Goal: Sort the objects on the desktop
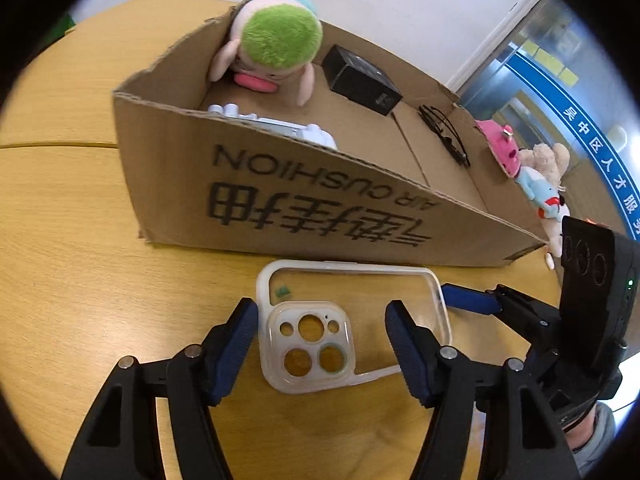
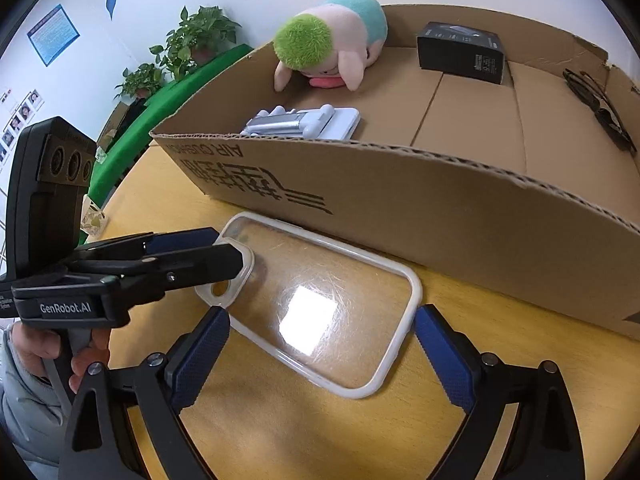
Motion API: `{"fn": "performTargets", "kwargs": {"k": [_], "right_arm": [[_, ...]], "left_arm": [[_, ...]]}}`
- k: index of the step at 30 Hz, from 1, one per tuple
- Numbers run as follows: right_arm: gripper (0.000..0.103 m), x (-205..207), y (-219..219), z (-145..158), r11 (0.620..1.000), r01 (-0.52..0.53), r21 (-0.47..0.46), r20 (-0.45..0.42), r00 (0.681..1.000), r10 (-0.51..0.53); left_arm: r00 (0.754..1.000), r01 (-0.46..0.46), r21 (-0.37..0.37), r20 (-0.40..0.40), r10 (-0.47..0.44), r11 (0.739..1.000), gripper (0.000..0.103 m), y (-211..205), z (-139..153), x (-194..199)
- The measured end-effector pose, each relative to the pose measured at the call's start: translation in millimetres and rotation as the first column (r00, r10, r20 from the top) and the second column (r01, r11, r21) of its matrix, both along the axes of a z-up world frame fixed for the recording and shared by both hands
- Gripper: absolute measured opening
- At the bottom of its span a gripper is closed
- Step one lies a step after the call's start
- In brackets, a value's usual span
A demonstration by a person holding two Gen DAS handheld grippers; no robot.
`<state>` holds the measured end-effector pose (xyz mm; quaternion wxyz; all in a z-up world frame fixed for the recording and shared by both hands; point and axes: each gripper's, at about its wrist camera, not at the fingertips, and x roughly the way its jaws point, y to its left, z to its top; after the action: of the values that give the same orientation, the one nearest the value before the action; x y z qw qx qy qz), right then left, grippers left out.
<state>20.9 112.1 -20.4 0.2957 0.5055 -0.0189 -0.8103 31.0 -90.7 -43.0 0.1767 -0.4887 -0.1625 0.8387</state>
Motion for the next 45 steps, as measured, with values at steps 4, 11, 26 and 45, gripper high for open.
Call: {"fn": "performTargets", "kwargs": {"k": [4, 11, 26, 45], "right_arm": [[0.095, 6.4, 25.1, 12.1, 0.997, 0.046, -0.062, -0.030, 0.998, -0.048], [0.095, 35.6, 73.5, 43.1, 0.988, 0.089, -0.127, -0.179, 0.978, -0.111], [0.055, 23.4, 91.8, 7.0, 0.983, 0.164, 0.080, -0.129, 0.980, -0.153], [0.018, 25.0, 87.6, 3.9, 0.982, 0.140, 0.126, -0.161, 0.980, -0.119]], "left_arm": [[0.997, 0.037, 0.048, -0.070, -0.034, 0.998, 0.065, 11.5, 19.1, 8.4], [0.984, 0.136, 0.112, -0.133, -0.121, 0.984, 0.065, 42.0, 39.0, 13.5], [0.999, 0.050, -0.019, -0.015, -0.050, 0.999, 0.055, 43.5, 6.1, 6.8], [0.995, 0.077, -0.152, -0.058, -0.086, 0.985, 0.008, 52.3, 17.1, 13.7]]}}
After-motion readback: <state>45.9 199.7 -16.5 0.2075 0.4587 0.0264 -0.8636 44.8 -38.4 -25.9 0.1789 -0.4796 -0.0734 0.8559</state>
